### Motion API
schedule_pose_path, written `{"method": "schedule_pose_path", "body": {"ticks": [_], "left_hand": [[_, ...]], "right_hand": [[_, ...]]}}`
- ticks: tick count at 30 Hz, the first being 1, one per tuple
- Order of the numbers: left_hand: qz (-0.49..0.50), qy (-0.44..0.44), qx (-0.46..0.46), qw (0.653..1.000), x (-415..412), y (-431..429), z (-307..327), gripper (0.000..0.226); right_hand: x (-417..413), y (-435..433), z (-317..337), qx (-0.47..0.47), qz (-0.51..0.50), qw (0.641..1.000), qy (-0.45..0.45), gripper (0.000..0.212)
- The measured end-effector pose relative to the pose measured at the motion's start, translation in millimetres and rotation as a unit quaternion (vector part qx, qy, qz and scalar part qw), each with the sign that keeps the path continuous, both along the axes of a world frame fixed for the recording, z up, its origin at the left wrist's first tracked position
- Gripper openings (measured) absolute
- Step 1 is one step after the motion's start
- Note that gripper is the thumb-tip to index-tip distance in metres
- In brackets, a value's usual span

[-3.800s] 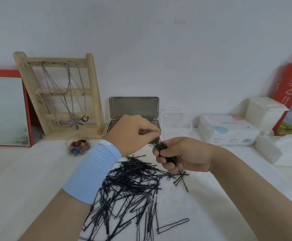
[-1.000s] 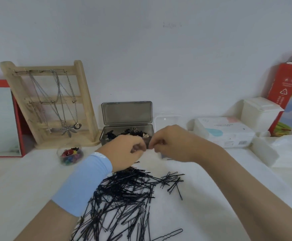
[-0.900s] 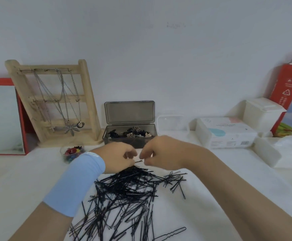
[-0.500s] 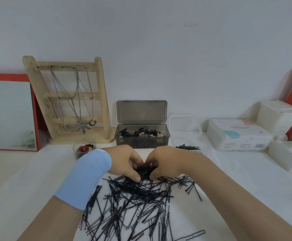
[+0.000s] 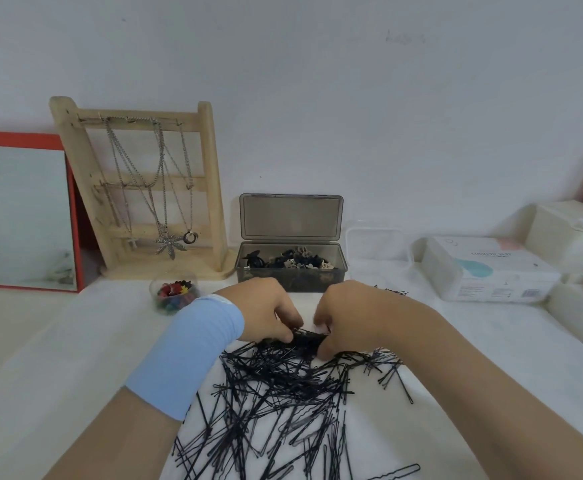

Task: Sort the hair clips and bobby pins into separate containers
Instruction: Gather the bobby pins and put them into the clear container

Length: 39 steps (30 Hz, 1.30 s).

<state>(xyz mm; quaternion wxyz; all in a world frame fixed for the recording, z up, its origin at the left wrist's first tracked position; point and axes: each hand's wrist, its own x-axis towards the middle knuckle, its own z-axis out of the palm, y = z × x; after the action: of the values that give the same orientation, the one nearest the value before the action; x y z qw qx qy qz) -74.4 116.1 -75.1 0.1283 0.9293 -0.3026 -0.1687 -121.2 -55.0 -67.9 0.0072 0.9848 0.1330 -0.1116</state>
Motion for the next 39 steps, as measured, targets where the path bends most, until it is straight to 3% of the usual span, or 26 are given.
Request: {"method": "schedule_pose_path", "body": {"ticks": [3,7,13,19,23,26,29,32,35,39], "left_hand": [[0.018,-0.007,-0.059,0.998,0,-6,-5,0.029],[0.039,0.025,-0.082,0.996,3,0,-4,0.036],[0.012,0.013,0.040,0.999,0,3,1,0.043],[0.016,-0.022,-0.051,0.998,2,1,-4,0.018],[0.036,-0.003,-0.116,0.993,5,4,-4,0.020],[0.039,0.013,-0.077,0.996,8,8,-5,0.029],[0.048,0.025,-0.043,0.998,11,12,-8,0.023],[0.060,0.029,-0.071,0.995,10,13,-6,0.023],[0.103,0.059,-0.179,0.977,7,8,4,0.035],[0.114,0.093,-0.297,0.944,1,7,15,0.024]], "right_hand": [[0,5,-7,0.030,-0.006,0.999,0.017,0.062],[1,5,-6,0.019,0.024,0.999,0.017,0.025],[1,12,-7,0.010,0.044,0.999,0.020,0.036],[-2,11,-6,-0.012,0.036,0.999,-0.001,0.030],[-2,14,-6,-0.028,0.014,0.999,0.023,0.029],[-2,7,1,-0.021,0.009,1.000,0.021,0.023],[-2,-5,5,0.067,-0.009,0.998,0.013,0.017],[2,-14,5,0.168,-0.020,0.986,0.009,0.009],[2,-15,4,0.262,-0.033,0.964,0.036,0.013],[0,-11,-1,0.434,-0.067,0.894,0.091,0.016]]}}
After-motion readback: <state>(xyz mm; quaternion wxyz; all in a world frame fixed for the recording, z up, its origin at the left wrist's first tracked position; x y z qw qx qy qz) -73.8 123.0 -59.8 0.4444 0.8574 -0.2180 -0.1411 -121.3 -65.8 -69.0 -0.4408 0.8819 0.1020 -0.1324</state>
